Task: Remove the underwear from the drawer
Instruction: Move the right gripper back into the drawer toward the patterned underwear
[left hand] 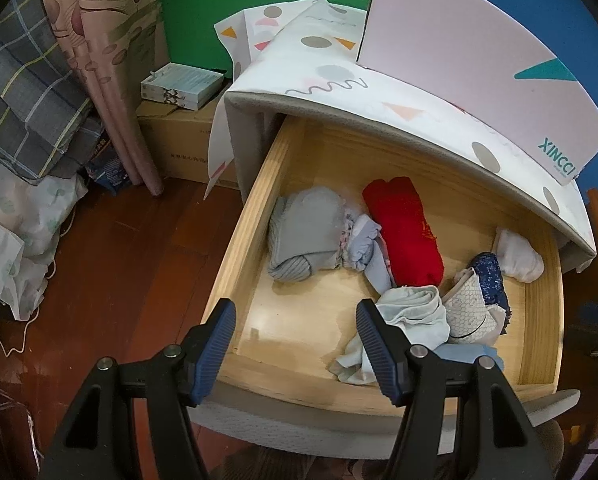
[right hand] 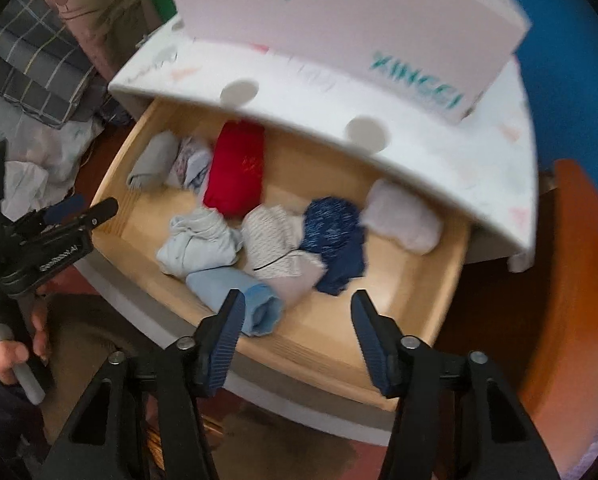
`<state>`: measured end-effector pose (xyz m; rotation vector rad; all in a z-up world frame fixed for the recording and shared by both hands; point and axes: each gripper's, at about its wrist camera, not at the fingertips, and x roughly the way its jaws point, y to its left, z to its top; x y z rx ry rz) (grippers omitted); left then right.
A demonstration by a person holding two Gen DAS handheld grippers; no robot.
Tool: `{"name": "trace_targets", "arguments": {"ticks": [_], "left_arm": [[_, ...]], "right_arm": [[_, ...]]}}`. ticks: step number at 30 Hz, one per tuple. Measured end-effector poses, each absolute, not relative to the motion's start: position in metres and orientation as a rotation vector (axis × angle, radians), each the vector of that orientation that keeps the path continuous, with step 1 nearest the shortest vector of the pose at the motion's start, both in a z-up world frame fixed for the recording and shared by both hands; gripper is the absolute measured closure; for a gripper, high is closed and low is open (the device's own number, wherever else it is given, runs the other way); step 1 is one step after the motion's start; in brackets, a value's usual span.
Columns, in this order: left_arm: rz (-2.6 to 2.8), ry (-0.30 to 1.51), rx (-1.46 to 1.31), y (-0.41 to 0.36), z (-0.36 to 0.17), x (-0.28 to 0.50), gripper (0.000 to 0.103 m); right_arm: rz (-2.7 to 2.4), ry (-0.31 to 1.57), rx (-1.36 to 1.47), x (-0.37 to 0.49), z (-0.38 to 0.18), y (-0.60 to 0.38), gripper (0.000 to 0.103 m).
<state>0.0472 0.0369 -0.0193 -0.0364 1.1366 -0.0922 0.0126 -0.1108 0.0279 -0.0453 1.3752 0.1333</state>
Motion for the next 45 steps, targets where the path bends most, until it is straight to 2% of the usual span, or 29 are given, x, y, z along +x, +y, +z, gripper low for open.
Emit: {"name": "trace_targets", "arguments": {"ticks": [4, 19, 28, 35, 45], "left_arm": [[-0.094, 1.143, -0.039, 0.037, -0.020, 0.048, 0.039], [-0.103, 1.156, -0.054, 0.037, -0.022, 0.049, 0.039], [-0.106, 1.160, -0.056, 0.036, -0.023, 0.049, 0.039], [-0.104, 1.159, -0.052, 0.036, -0.023, 0.050, 0.039], [-0.102, 1.155, -0.051, 0.035, -0.024, 0.049, 0.039]], "right_arm": [[0.146, 1.391, -0.018, 0.023, 0.002, -0.105, 0.065], [0.167, 1.475, -0.032, 0.059, -0.065, -0.081, 0.066], [0.146, 1.483, -0.070, 0.069, -0.089, -0.076, 0.050], [0.136, 1.507, -0.087, 0.073, -0.103, -0.074, 0.048], [0.053, 1.504, -0.084, 0.062, -0.105, -0.081, 0.060]]}}
